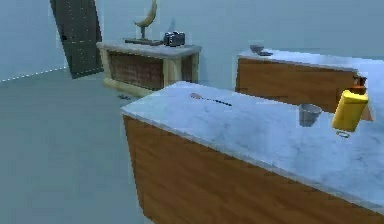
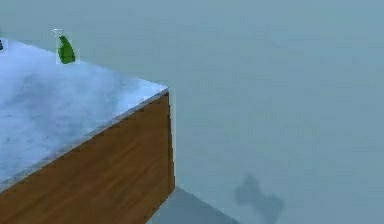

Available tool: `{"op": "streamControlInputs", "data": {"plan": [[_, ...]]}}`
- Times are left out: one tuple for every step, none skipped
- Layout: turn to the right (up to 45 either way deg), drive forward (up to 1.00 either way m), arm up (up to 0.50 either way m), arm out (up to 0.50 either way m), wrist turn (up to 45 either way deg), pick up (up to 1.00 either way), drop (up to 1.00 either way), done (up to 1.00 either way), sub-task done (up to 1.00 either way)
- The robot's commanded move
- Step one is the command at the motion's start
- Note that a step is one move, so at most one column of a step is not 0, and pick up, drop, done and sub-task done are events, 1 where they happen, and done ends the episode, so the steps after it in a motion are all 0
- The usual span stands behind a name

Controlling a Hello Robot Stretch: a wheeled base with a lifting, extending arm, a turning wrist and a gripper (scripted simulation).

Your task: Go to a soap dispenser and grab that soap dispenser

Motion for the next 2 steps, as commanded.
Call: {"op": "streamControlInputs", "data": {"plan": [[45.0,0.0,0.0,0.0,0.0,0.0,0.0,0.0,0.0],[15.0,0.0,0.0,0.0,0.0,0.0,0.0,0.0,0.0]]}}
